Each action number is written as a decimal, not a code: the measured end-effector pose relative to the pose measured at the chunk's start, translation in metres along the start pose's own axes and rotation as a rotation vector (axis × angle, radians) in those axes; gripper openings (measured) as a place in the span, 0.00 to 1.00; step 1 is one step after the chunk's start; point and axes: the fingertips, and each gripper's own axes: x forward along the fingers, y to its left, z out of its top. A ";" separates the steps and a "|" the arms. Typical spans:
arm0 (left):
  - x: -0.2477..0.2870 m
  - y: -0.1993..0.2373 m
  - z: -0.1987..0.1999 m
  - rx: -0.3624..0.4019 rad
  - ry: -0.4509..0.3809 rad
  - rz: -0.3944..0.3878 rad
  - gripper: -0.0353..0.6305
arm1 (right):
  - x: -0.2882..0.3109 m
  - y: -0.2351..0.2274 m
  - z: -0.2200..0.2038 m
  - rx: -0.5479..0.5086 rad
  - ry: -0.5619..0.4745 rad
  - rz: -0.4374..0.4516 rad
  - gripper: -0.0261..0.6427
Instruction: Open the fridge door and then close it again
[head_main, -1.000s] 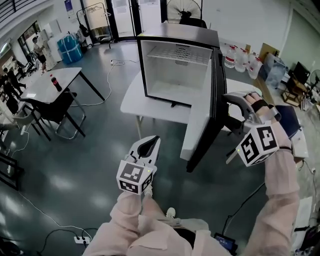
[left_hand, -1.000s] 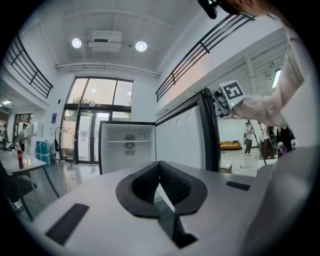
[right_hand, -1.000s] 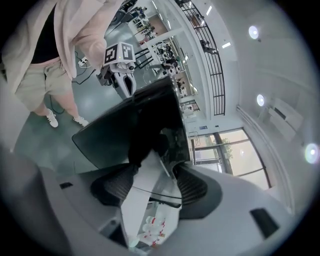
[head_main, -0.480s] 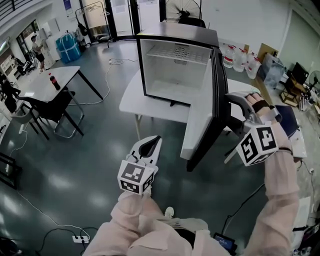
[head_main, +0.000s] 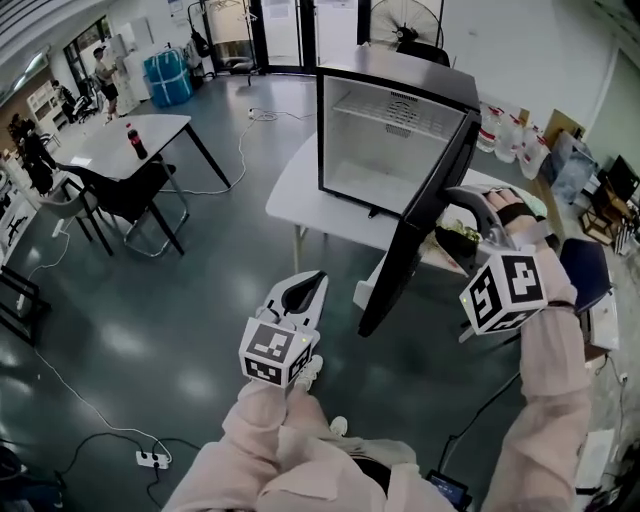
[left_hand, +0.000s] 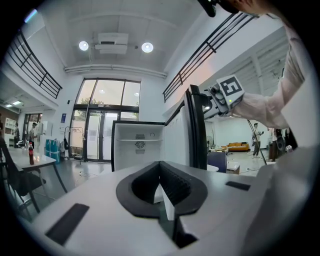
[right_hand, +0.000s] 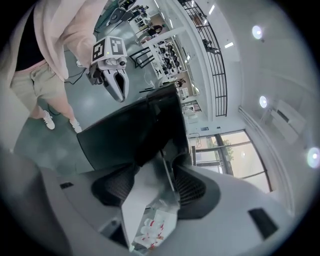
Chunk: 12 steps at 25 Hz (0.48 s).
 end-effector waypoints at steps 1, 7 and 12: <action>-0.001 0.004 0.000 -0.003 0.000 0.010 0.07 | 0.006 -0.004 0.005 0.000 -0.004 -0.005 0.42; -0.003 0.026 -0.003 -0.008 0.007 0.056 0.07 | 0.044 -0.020 0.030 -0.022 0.022 -0.028 0.43; -0.002 0.043 -0.005 -0.014 0.013 0.093 0.07 | 0.075 -0.034 0.046 -0.041 0.031 -0.015 0.43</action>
